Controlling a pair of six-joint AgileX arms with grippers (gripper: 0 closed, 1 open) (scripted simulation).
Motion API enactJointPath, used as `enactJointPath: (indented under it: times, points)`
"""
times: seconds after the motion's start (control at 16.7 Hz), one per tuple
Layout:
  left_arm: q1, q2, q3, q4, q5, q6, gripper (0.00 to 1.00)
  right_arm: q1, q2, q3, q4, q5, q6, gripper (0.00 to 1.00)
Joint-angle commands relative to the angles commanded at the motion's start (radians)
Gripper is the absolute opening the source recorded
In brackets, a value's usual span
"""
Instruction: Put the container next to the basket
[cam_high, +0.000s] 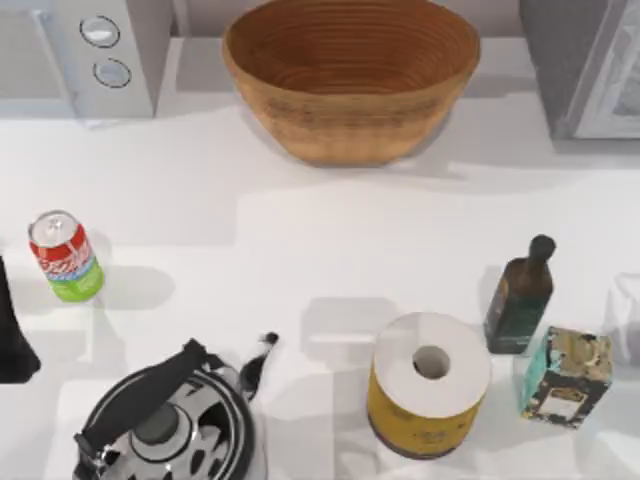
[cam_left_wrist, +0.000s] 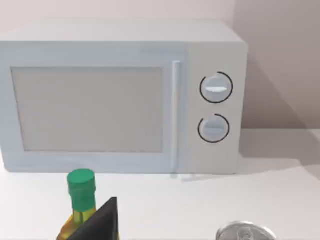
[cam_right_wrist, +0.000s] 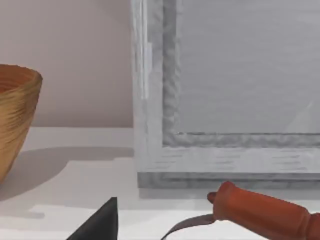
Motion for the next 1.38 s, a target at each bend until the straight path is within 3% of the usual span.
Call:
enactJointPath:
  times: [0.24, 0.48, 1.38]
  points:
    - [-0.002, 0.031, 0.030, -0.024, 0.000, 0.014, 1.00, 0.000, 0.000, 0.000, 0.000, 0.000, 0.000, 1.00]
    - [-0.012, 0.220, 0.201, -0.158, 0.000, 0.094, 1.00, 0.000, 0.000, 0.000, 0.000, 0.000, 0.000, 1.00]
    - [-0.075, 1.618, 1.337, -1.029, 0.000, 0.607, 1.00, 0.000, 0.000, 0.000, 0.000, 0.000, 0.000, 1.00]
